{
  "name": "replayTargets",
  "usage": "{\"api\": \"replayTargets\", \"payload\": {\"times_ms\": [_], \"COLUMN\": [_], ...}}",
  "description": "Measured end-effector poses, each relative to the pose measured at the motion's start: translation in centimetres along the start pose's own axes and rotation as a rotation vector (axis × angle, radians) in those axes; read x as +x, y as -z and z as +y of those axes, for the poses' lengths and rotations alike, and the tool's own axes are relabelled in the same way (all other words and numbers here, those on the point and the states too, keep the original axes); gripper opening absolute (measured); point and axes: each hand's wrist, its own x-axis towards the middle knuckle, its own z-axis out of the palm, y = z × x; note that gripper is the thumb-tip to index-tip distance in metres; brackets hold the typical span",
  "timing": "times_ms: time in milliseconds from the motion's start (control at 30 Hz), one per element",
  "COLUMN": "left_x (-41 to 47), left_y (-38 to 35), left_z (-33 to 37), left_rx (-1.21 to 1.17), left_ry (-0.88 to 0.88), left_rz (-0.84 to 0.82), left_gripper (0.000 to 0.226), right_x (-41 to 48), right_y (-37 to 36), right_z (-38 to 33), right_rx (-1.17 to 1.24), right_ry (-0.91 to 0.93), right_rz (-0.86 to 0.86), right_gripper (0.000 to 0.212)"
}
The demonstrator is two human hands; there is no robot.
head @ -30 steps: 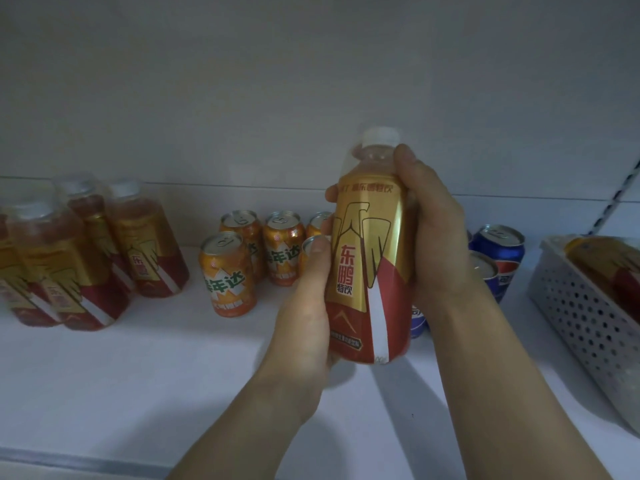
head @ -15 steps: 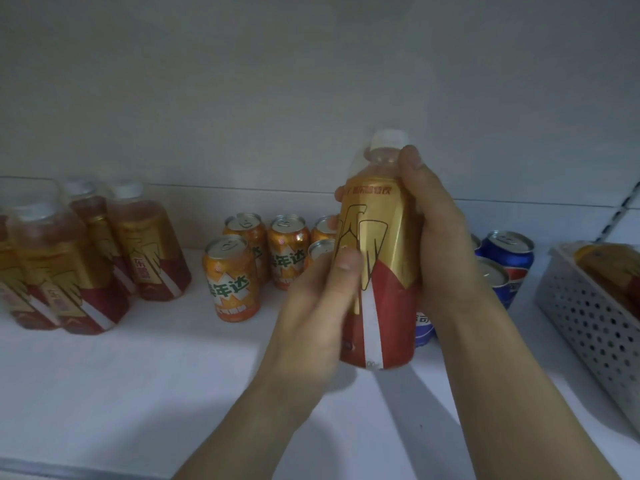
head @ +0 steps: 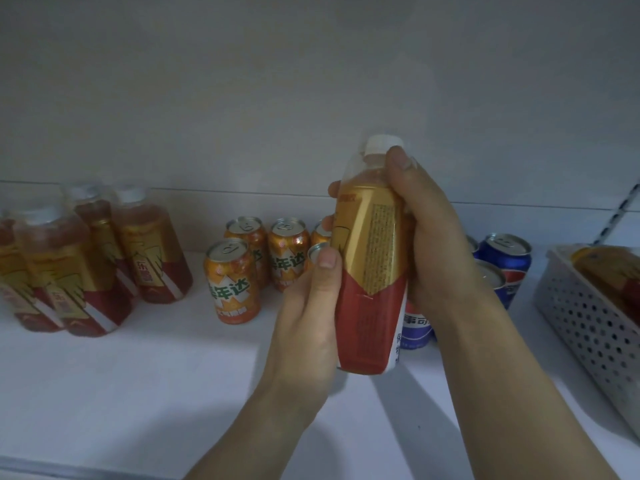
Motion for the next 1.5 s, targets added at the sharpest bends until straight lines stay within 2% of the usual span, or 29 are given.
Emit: {"api": "replayTargets", "payload": {"times_ms": [133, 233, 367, 467, 567, 633, 733, 800, 867, 933, 1133, 1233, 1300, 1500], "left_x": [-0.1, -0.2, -0.2, 0.1, 0.1, -0.1, -0.1, 0.0, 0.1, -0.1, 0.0, 0.0, 0.1, 0.1], "left_y": [-0.2, -0.4, -0.6, -0.3, -0.3, -0.3, -0.2, 0.1, 0.2, 0.2, 0.2, 0.4, 0.5, 0.6], "left_z": [0.0, 0.0, 0.2, -0.3, -0.2, 0.1, 0.2, 0.1, 0.1, 0.1, 0.1, 0.0, 0.0, 0.2], "left_rx": [-0.091, -0.09, 0.019, -0.065, -0.135, -0.071, 0.062, 0.029, -0.101, -0.227, -0.222, -0.113, -0.094, -0.121], "left_ry": [0.027, 0.051, -0.043, 0.03, 0.068, 0.024, -0.085, -0.086, -0.016, 0.058, 0.109, 0.146, 0.137, 0.123], "left_rz": [0.037, 0.003, 0.022, 0.096, 0.048, 0.013, -0.025, -0.005, 0.006, -0.014, -0.045, -0.059, -0.002, 0.078], "left_gripper": [0.029, 0.034, 0.045, 0.044, 0.042, 0.045, 0.041, 0.038, 0.034, 0.037, 0.034, 0.038, 0.038, 0.062], "right_x": [-0.1, -0.1, -0.1, 0.0, 0.0, -0.1, 0.0, 0.0, 0.0, -0.3, -0.1, -0.1, -0.2, -0.1], "right_y": [0.5, 0.5, -0.1, -0.1, 0.0, -0.2, -0.3, -0.2, 0.0, 0.1, 0.1, -0.2, -0.4, -0.7], "right_z": [-0.1, 0.1, 0.4, 0.6, 0.6, 0.5, 0.7, 0.7, 0.5, 0.3, 0.9, 1.3, 1.5, 1.0], "right_rx": [0.074, 0.055, -0.014, -0.047, 0.007, 0.022, 0.012, 0.014, 0.066, 0.116, 0.086, 0.021, -0.011, -0.019], "right_ry": [-0.061, -0.041, 0.033, 0.012, -0.033, -0.004, 0.036, 0.0, -0.078, -0.13, -0.125, -0.092, -0.077, -0.048], "right_rz": [-0.033, 0.012, 0.076, 0.059, 0.031, 0.062, 0.104, 0.089, 0.042, 0.001, 0.02, 0.026, 0.028, -0.016], "right_gripper": [0.05, 0.05, 0.044, 0.055, 0.065, 0.062, 0.042, 0.051, 0.065, 0.065, 0.061, 0.059, 0.061, 0.057]}}
